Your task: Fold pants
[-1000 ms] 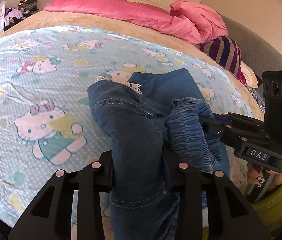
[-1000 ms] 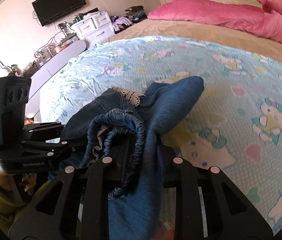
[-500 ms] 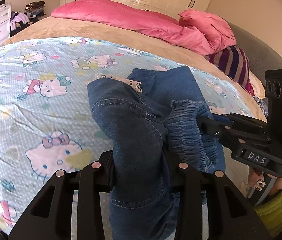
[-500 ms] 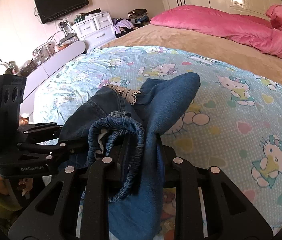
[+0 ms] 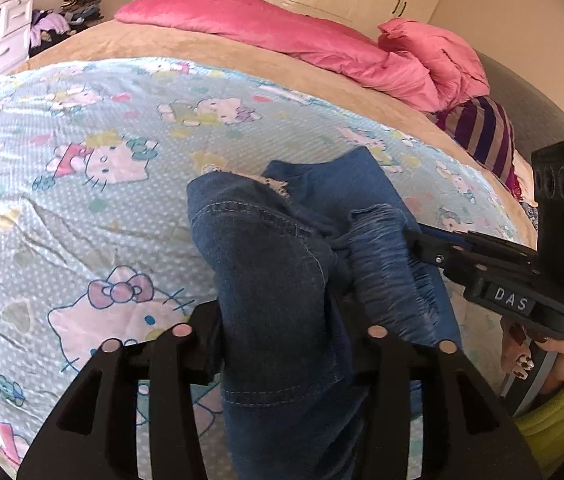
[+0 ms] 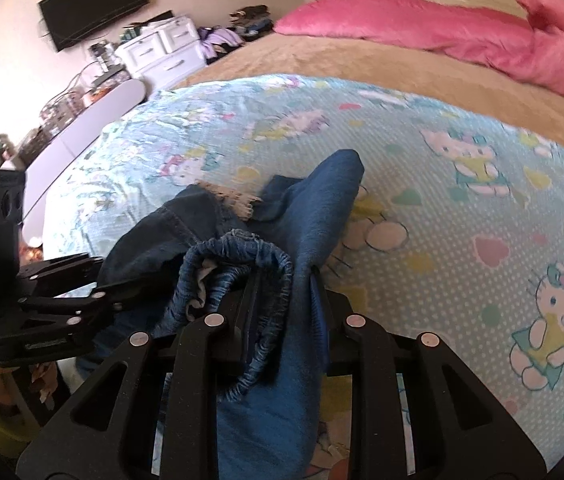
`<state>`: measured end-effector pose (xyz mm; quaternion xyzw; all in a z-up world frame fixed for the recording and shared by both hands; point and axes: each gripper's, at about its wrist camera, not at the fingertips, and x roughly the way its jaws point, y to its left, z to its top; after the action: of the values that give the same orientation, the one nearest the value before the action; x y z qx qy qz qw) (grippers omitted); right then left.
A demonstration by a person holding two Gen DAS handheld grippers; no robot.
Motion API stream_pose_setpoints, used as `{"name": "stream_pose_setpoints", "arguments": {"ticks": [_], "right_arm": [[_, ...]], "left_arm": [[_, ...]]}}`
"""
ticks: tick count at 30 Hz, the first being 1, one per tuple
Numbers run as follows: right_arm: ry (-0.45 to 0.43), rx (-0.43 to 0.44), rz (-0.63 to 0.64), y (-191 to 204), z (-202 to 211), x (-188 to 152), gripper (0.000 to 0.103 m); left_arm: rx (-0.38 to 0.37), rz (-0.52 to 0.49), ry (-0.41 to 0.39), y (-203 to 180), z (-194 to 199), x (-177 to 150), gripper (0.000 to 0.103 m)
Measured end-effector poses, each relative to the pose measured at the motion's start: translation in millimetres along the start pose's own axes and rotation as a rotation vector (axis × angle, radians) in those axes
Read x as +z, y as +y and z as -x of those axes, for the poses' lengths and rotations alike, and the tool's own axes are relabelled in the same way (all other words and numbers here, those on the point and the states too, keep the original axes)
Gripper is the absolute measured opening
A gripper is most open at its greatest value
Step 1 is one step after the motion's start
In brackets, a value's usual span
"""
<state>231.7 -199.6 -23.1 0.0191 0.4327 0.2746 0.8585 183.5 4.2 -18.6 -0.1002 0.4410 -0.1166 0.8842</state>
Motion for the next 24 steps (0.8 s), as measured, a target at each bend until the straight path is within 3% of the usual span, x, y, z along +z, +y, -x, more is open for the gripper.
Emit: {"name": "stream_pose_setpoints", "arguments": {"ticks": [6, 14, 15, 16, 18, 20, 24], "right_arm": [[0.057, -0.056, -0.063, -17.8, -15.1, -9.1, 0.024], [0.027, -0.066, -0.077, -17.8, -3.4, -11.5, 0.039], [0.015, -0.069, -0.073, -16.5, 2.3, -11.6, 0.042], [-0.005, -0.075, -0.066, -14.1, 10.5, -12.3, 0.049], [-0.035, -0.077, -0.054, -9.7, 23.2, -13.9, 0.053], [-0.080, -0.071, -0.042, -3.2, 42.4, -17.3, 0.068], [-0.168, -0.052, 0.000, 12.8, 79.2, -24.9, 0.086]], "left_arm": [[0.010, 0.028, 0.029, 10.9, -11.5, -8.7, 0.062], [0.011, 0.048, 0.036, 13.4, -13.7, -17.0, 0.066], [0.008, 0.046, 0.026, 11.8, -9.0, -17.6, 0.067], [0.009, 0.044, 0.017, 10.0, -4.4, -18.2, 0.071], [0.006, 0.047, -0.007, 7.1, 7.5, -20.0, 0.083], [0.004, 0.047, -0.032, 4.3, 20.7, -22.8, 0.087], [0.020, 0.028, -0.082, -5.6, 51.9, -29.9, 0.098]]}}
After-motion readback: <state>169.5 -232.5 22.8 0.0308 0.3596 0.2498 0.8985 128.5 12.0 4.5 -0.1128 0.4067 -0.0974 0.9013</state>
